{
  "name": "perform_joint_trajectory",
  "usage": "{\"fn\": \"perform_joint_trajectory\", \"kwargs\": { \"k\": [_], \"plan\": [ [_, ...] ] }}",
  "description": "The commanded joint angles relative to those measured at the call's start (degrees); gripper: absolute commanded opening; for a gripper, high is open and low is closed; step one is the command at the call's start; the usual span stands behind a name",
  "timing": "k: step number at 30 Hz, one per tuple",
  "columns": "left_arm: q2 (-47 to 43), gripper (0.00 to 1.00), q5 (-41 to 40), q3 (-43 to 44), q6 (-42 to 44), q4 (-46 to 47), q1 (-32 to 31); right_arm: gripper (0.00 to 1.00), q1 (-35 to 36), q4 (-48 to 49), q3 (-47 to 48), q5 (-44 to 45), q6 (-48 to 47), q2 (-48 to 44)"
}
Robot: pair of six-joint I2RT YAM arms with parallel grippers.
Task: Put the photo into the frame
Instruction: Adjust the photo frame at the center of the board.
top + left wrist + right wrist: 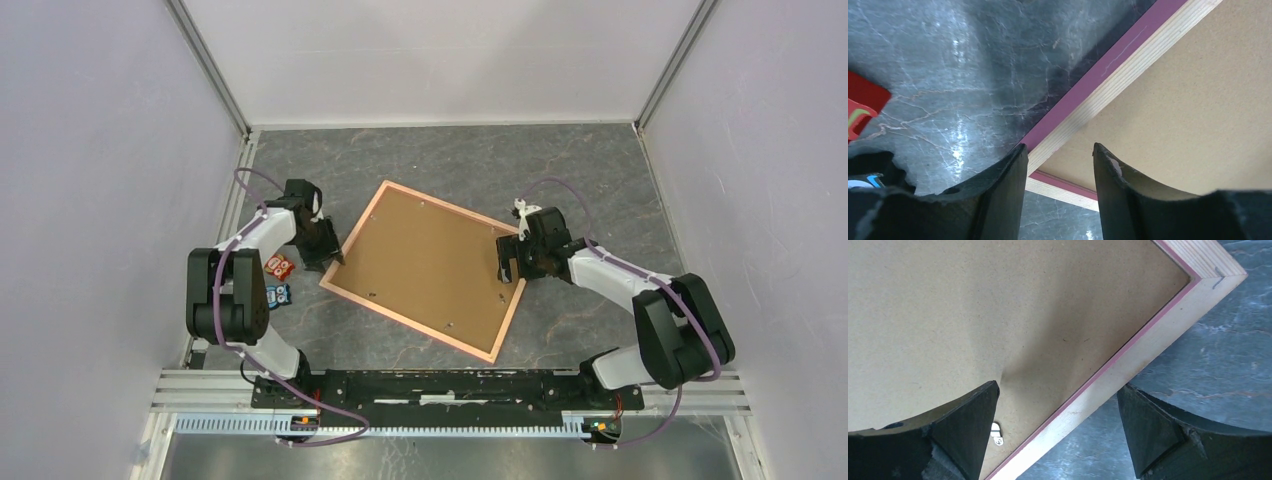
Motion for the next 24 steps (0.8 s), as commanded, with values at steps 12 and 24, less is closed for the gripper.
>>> {"fn": "perform_joint_trajectory", "kwargs": {
  "k": [12,24],
  "plan": [
    [-4.4,0.64,-1.5,4.0,-2.6,-1.2,-3.7,0.94,0.9,-5.0,-0.5,7.6,-6.4,-11.7],
    [9.5,0.58,1.5,10.3,-4.0,-2.6,-4.4,0.93,0.9,-3.9,-3.1,3.0,-4.6,-13.2]
  ]
}}
